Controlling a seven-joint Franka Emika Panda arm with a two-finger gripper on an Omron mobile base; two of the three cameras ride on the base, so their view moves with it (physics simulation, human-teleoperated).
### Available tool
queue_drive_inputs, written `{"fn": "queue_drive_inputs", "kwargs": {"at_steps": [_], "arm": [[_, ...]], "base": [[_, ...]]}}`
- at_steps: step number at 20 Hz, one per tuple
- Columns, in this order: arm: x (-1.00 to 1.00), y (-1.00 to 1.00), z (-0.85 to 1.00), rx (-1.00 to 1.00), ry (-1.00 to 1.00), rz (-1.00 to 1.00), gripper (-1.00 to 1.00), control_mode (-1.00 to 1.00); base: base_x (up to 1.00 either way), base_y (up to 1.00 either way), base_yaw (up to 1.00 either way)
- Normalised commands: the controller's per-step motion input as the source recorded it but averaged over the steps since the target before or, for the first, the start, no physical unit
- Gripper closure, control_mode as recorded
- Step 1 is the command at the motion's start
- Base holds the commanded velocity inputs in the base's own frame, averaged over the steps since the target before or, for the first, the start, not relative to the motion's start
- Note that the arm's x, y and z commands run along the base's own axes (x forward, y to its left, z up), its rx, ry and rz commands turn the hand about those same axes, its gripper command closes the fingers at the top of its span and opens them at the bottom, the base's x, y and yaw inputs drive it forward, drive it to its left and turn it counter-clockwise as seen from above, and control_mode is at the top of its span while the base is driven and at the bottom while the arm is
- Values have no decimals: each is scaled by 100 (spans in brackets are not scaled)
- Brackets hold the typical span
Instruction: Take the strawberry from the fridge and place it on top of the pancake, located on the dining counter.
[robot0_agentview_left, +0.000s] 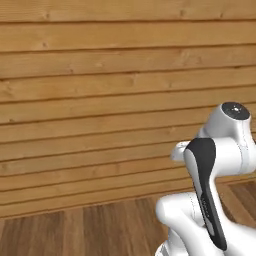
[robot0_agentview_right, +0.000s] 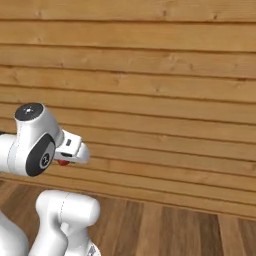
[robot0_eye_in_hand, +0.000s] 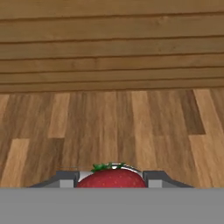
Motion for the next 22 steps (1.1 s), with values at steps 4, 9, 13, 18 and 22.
{"fn": "queue_drive_inputs", "kwargs": {"at_steps": [4, 9, 13, 18, 22], "arm": [[0, 0, 0, 0, 0, 0, 100, 100], [0, 0, 0, 0, 0, 0, 100, 100], [0, 0, 0, 0, 0, 0, 100, 100], [0, 0, 0, 0, 0, 0, 100, 100], [0, 0, 0, 0, 0, 0, 100, 100]], "base": [[97, 65, 54], [94, 43, 67], [88, 0, 81], [63, -3, 89], [46, -17, 96]]}}
